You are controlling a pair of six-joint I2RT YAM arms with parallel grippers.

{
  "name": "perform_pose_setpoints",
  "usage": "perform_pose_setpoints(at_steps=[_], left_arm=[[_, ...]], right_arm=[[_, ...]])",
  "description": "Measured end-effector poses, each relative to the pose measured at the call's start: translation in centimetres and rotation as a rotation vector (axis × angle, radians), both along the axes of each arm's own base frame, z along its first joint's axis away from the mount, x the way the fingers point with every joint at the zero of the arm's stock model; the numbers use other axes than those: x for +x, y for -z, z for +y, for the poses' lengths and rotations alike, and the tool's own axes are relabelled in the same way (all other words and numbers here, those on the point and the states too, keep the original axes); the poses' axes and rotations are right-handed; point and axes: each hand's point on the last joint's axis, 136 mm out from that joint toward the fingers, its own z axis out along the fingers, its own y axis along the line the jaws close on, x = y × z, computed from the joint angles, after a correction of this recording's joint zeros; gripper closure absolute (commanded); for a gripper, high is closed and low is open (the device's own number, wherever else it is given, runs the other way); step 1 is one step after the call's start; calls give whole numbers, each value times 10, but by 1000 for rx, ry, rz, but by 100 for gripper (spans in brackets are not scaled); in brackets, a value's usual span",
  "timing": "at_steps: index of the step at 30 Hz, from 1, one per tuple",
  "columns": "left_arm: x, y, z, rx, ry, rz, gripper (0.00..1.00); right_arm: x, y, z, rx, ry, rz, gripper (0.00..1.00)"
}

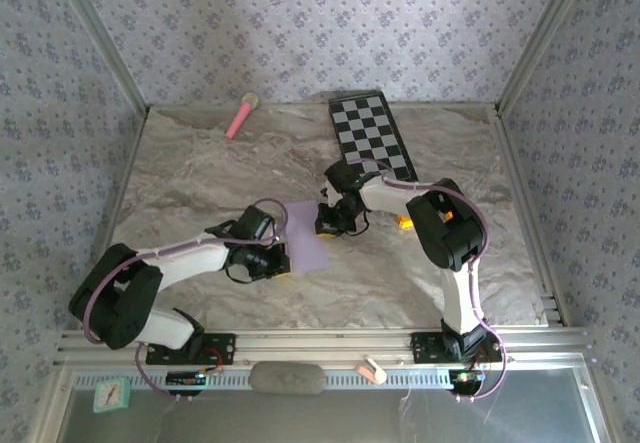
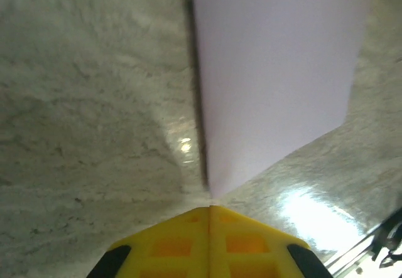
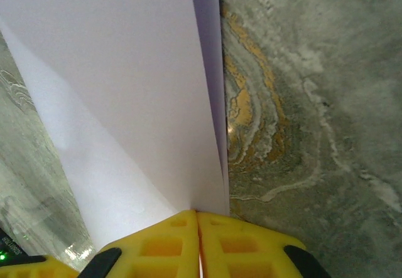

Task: Fold a paper plane with a square sheet of paper (pick it up from the middle)
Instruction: First fold the square sheet of paper in half at the center of the table.

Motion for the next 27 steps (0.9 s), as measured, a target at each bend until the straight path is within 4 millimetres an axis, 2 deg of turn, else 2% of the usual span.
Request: perform_pose_setpoints(at_steps=[4,6,12,20,27], left_arm=[[34,-25,-12,-68,-55,-60,92],[52,-30,-18,-90,-76,-77,92],[95,-13,-27,-88,-128,-61,93],[120,13,-10,-73,-202,-42,93],[131,14,13,-118,-234,-36,93]], right_arm=[[0,0,0,-1,0,1,92],[0,0,0,-1,0,1,92],[0,0,0,-1,1,1,91],[0,0,0,-2,1,2,91],[0,0,-1,-1,2,1,91]])
